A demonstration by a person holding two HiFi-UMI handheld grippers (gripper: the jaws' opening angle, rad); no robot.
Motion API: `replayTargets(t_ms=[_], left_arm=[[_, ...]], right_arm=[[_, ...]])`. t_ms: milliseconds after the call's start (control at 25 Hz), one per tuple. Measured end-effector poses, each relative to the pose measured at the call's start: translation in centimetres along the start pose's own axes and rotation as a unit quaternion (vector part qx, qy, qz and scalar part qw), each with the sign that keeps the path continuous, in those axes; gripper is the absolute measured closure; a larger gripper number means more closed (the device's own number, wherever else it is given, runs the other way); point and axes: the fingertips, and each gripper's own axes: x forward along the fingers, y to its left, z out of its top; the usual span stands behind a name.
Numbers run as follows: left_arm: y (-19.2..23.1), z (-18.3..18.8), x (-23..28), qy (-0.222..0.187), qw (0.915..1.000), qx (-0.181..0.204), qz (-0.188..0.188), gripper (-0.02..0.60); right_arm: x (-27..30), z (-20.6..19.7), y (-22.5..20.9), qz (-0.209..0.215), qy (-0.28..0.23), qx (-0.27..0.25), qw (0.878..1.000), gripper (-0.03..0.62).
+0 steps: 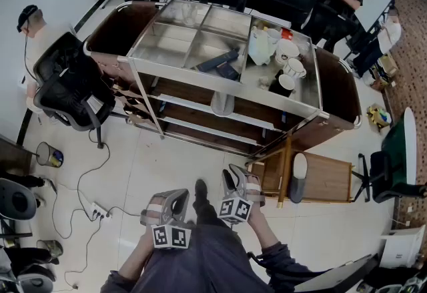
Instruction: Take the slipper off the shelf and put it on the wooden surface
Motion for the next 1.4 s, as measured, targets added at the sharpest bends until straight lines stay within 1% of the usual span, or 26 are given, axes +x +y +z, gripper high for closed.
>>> replayTargets(t_ms=[80, 200, 280, 400, 440, 520, 680, 720, 800, 920, 1000, 1080, 1200, 1280, 1400], left_arm=[[1.5, -0.1, 1.9, 0.01, 0.9999, 0.004, 0.001, 0.565], [3.8, 0.0, 4.4, 0.024, 0.9997, -0.001, 0.005, 0.565], [5.0, -0.2, 5.9, 0.037, 0.9992, -0.013, 0.008, 0.565], [6.4, -0.8, 7.9, 0.059, 0.9979, -0.024, 0.012, 0.565], [6.9, -0.9, 8.5, 0.065, 0.9975, -0.024, 0.015, 0.565], [7.6, -1.0, 9.5, 0.073, 0.9968, -0.02, 0.023, 0.565], [8.1, -1.2, 10.2, 0.084, 0.9955, -0.03, 0.034, 0.565], [8.2, -1.4, 10.2, 0.086, 0.9952, -0.032, 0.036, 0.565], [8.2, -1.6, 9.9, 0.088, 0.9946, -0.034, 0.043, 0.565], [7.5, -1.7, 8.6, 0.09, 0.9938, -0.039, 0.054, 0.565], [6.5, -1.7, 7.2, 0.088, 0.9938, -0.038, 0.057, 0.565], [5.2, -1.2, 5.6, 0.078, 0.9947, -0.032, 0.059, 0.565], [2.6, -0.1, 2.8, 0.054, 0.9962, -0.019, 0.065, 0.565], [0.0, 0.5, 0.5, 0.041, 0.997, -0.016, 0.064, 0.565], [-4.5, 1.1, -2.5, 0.026, 0.9984, -0.015, 0.048, 0.565]], right_arm=[[5.3, -1.1, -1.7, -0.008, 0.012, -0.045, 0.999, 0.45], [13.2, -2.4, -4.2, -0.02, 0.021, -0.104, 0.994, 0.426], [18.0, -3.0, -5.4, -0.019, 0.025, -0.136, 0.99, 0.416], [24.0, -3.8, -5.9, -0.009, 0.037, -0.176, 0.984, 0.405], [25.7, -4.1, -5.8, -0.007, 0.041, -0.19, 0.981, 0.403], [27.9, -4.4, -5.9, -0.008, 0.043, -0.212, 0.976, 0.37], [30.4, -4.7, -5.9, -0.013, 0.05, -0.247, 0.968, 0.365], [30.9, -5.0, -6.0, -0.014, 0.055, -0.253, 0.966, 0.369], [31.2, -5.2, -6.5, -0.023, 0.054, -0.255, 0.965, 0.486], [29.2, -4.6, -8.1, -0.061, 0.037, -0.256, 0.964, 0.521], [26.4, -3.6, -8.8, -0.085, 0.019, -0.249, 0.965, 0.531], [22.4, -2.6, -9.0, -0.1, -0.001, -0.241, 0.965, 0.534], [14.7, -1.8, -8.5, -0.125, -0.03, -0.239, 0.963, 0.534], [8.5, -1.8, -7.0, -0.137, -0.043, -0.23, 0.963, 0.534], [-1.0, -2.5, -4.1, -0.148, -0.056, -0.212, 0.964, 0.534]])
